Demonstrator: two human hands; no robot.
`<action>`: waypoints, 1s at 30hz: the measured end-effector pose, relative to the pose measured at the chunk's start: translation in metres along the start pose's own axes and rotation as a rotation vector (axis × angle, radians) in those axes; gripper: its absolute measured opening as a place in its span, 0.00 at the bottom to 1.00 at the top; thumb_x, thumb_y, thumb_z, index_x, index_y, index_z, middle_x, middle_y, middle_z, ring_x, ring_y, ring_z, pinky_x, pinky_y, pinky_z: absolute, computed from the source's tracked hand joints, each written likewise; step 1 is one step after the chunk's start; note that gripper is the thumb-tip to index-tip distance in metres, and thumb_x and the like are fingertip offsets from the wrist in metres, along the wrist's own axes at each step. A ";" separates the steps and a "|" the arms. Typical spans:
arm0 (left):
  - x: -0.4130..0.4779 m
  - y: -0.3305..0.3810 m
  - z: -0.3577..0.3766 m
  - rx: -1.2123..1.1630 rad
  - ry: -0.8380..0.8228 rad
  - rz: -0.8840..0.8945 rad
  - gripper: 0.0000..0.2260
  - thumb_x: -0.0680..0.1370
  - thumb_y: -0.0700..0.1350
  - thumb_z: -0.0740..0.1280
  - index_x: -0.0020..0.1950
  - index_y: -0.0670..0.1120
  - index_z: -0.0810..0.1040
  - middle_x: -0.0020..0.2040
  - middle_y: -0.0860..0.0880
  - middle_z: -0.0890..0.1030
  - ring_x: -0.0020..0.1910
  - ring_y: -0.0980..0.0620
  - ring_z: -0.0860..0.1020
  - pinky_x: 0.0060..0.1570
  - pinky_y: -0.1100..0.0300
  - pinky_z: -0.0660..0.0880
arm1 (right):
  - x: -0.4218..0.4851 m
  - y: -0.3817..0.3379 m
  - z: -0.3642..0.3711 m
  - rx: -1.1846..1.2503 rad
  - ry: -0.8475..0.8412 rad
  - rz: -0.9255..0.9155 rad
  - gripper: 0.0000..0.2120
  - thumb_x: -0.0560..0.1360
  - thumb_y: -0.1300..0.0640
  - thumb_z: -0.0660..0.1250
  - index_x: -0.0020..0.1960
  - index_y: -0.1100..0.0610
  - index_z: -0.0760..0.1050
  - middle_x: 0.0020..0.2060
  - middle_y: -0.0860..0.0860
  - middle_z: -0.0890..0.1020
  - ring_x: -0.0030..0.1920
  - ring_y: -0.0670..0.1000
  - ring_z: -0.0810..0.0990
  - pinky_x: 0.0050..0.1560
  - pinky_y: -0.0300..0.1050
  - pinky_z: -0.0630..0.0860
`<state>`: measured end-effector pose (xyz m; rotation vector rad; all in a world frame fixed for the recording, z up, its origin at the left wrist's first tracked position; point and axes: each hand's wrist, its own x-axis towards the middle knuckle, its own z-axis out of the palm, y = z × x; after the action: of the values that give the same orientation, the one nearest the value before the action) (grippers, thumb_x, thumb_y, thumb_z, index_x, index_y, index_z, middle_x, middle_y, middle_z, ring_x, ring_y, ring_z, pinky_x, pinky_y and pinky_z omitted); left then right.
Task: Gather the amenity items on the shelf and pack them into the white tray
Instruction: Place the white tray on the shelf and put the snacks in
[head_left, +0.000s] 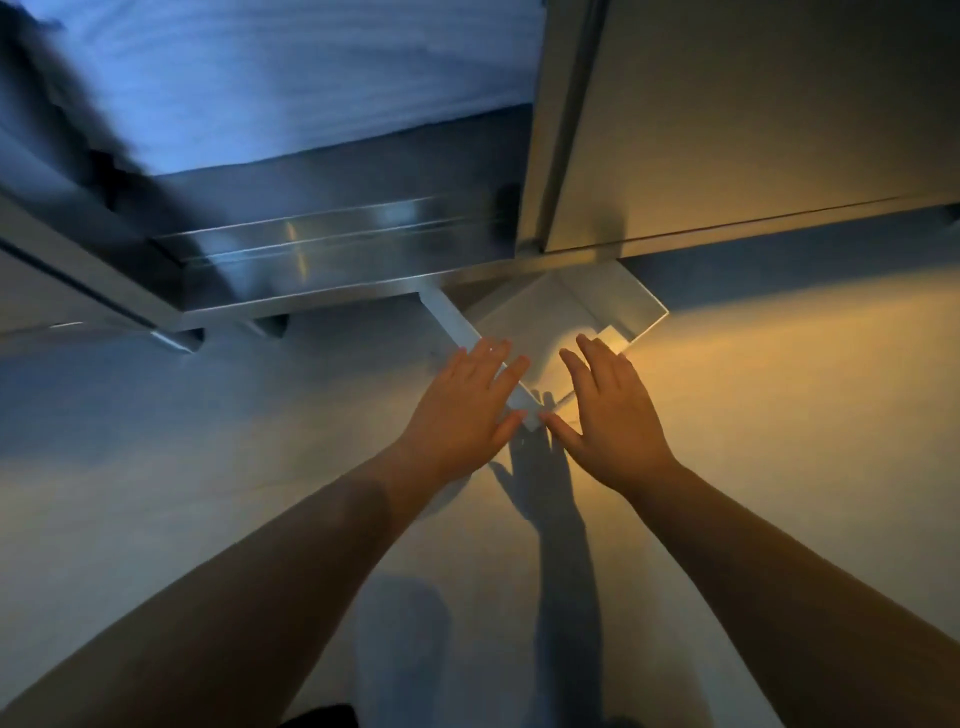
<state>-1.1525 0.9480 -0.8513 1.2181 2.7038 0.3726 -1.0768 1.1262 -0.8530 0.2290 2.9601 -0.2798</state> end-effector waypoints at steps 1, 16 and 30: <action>0.010 -0.007 0.019 0.046 0.000 0.031 0.27 0.79 0.58 0.55 0.75 0.49 0.58 0.76 0.46 0.58 0.75 0.46 0.53 0.71 0.52 0.44 | 0.009 0.006 0.018 -0.004 0.006 -0.024 0.38 0.74 0.32 0.46 0.75 0.54 0.57 0.76 0.54 0.57 0.76 0.55 0.53 0.74 0.53 0.47; 0.008 -0.018 0.087 0.163 0.088 0.203 0.19 0.77 0.55 0.61 0.64 0.46 0.72 0.60 0.45 0.75 0.63 0.44 0.69 0.72 0.45 0.52 | 0.002 0.040 0.090 0.054 0.293 -0.224 0.21 0.75 0.38 0.58 0.43 0.56 0.76 0.41 0.51 0.80 0.47 0.51 0.76 0.69 0.52 0.59; -0.030 -0.058 0.066 0.322 -0.030 0.324 0.16 0.77 0.53 0.64 0.61 0.45 0.75 0.53 0.45 0.79 0.49 0.46 0.78 0.50 0.51 0.74 | -0.054 0.071 0.093 -0.026 0.273 -0.485 0.17 0.75 0.43 0.63 0.47 0.58 0.77 0.41 0.54 0.80 0.41 0.53 0.77 0.44 0.44 0.72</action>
<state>-1.1584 0.8986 -0.9298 1.7398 2.6080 -0.0526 -0.9994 1.1697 -0.9466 -0.5024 3.2471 -0.2837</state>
